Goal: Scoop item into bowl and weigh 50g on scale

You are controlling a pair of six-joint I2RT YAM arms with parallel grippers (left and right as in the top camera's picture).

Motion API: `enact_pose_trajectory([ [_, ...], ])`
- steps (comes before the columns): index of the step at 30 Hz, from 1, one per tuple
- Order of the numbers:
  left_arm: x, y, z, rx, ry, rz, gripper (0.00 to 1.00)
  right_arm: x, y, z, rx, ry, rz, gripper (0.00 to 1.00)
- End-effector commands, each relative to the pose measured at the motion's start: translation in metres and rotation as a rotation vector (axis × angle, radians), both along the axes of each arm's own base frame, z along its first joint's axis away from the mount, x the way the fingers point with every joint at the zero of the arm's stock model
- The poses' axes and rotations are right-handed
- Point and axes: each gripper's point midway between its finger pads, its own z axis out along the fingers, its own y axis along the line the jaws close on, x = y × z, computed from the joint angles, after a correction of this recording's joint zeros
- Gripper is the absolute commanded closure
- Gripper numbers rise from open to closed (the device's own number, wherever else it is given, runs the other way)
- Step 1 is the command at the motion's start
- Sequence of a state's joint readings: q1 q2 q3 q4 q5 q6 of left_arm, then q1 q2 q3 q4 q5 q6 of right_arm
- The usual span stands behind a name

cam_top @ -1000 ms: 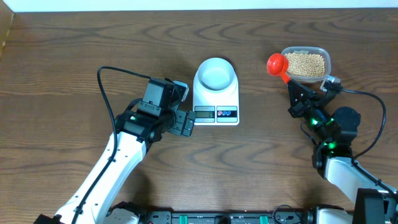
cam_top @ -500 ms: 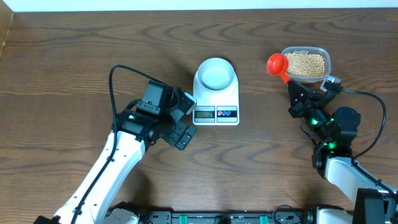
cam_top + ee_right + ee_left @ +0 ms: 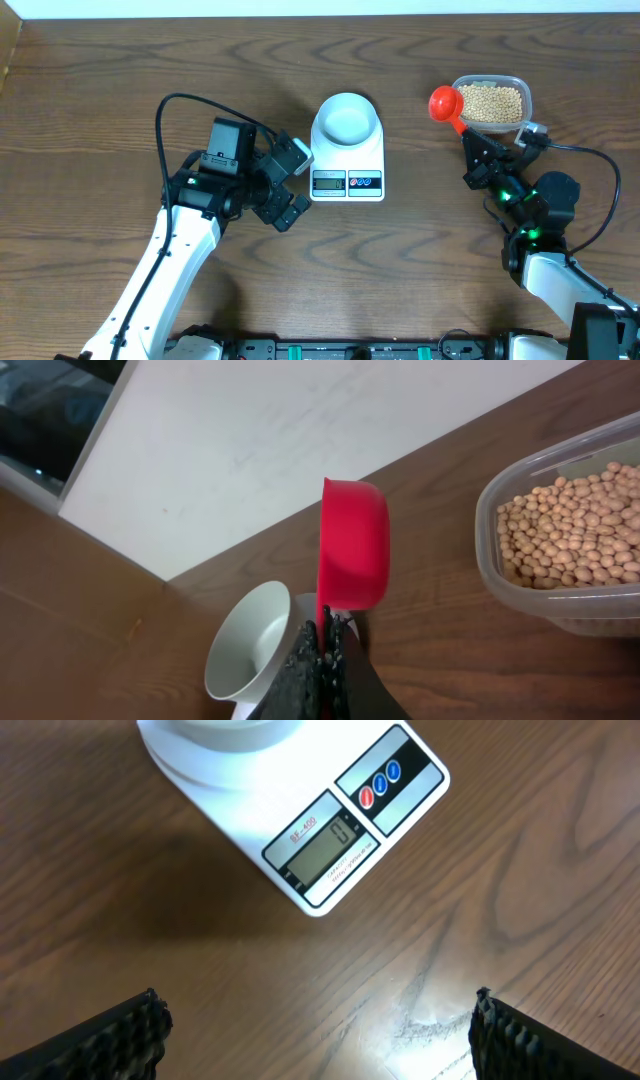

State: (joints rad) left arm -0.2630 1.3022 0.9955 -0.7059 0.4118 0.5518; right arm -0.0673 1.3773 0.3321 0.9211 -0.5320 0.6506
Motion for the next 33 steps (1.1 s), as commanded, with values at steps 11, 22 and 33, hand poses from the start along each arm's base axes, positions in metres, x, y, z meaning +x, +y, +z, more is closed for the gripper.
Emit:
enact_pose_trajectory([
  [11,0.0062,-0.0037,0.0125,-0.023,-0.044,-0.022,0.02,0.0024,0.0003,0.0052,0.000,-0.014,0.009,0.99],
  [22,0.0104,-0.0049,0.0150,-0.028,-0.065,-0.022,0.02,0.0028,-0.0004,0.0051,-0.001,-0.014,0.004,0.99],
  [33,0.0123,-0.0060,0.0167,-0.046,-0.059,0.003,0.02,0.0036,-0.0022,0.0049,-0.003,-0.014,-0.007,0.99],
])
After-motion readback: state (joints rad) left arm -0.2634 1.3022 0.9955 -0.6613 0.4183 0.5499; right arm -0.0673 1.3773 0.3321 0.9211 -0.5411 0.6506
